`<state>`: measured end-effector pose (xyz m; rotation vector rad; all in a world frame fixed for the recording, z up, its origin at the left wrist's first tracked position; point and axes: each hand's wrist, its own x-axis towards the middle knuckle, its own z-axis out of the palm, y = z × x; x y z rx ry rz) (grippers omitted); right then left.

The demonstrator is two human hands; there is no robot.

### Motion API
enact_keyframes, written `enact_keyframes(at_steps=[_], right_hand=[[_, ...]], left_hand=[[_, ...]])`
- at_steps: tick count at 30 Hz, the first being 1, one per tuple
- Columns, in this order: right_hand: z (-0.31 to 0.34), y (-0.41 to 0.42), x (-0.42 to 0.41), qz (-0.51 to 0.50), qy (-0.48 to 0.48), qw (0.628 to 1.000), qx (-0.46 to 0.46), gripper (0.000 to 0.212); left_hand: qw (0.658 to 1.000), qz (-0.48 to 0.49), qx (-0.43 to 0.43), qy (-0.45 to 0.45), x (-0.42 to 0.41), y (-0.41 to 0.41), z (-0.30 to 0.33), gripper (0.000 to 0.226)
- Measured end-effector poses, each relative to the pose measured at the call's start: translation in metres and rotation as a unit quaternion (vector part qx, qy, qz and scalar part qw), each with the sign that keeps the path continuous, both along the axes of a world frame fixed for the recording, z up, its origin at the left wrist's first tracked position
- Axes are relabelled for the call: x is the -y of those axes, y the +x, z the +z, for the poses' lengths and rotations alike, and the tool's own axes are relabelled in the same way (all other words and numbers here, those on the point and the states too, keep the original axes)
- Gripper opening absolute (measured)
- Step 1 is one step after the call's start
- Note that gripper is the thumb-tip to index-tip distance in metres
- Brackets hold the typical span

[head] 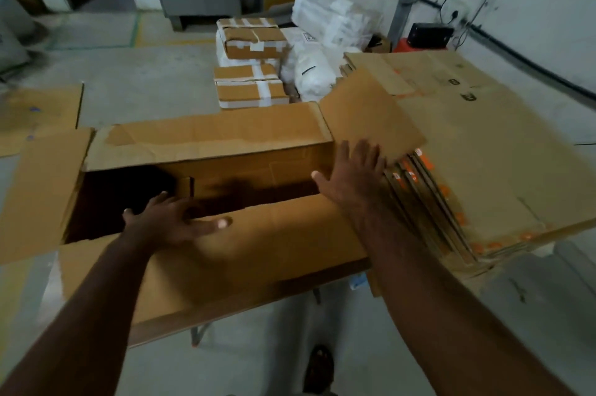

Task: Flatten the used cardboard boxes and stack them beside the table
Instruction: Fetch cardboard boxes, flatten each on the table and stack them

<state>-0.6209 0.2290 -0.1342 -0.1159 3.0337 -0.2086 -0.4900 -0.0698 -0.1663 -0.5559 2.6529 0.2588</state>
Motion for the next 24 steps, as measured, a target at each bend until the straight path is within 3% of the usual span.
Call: enact_keyframes(at_steps=[3, 5, 9, 12, 15, 20, 24], right_hand=[[-0.014, -0.008, -0.027, -0.028, -0.142, 0.984, 0.107, 0.102], [-0.026, -0.009, -0.031, -0.021, -0.187, 0.973, 0.136, 0.104], [-0.035, -0.016, -0.026, 0.04, -0.062, 0.996, 0.059, 0.098], [-0.031, -0.017, -0.009, 0.151, -0.042, 0.988, 0.014, 0.088], [-0.03, -0.01, 0.029, 0.253, -0.082, 0.961, 0.076, 0.082], [-0.038, -0.012, 0.089, 0.294, -0.059, 0.938, 0.176, 0.084], [-0.035, -0.037, 0.117, 0.321, -0.05, 0.937, 0.131, 0.084]], left_hand=[[0.997, 0.071, -0.001, -0.002, -0.012, -0.011, 0.0, 0.107], [0.996, 0.083, -0.021, 0.004, -0.02, -0.025, -0.003, 0.104], [0.997, 0.067, -0.04, -0.014, -0.053, -0.056, -0.009, 0.095], [0.996, 0.061, -0.05, -0.031, -0.058, -0.062, -0.014, 0.089], [0.994, 0.074, -0.064, -0.039, -0.058, -0.06, -0.014, 0.083], [0.992, 0.058, -0.096, -0.064, -0.056, -0.058, -0.022, 0.075], [0.991, 0.053, -0.106, -0.07, -0.056, -0.054, -0.023, 0.075]])
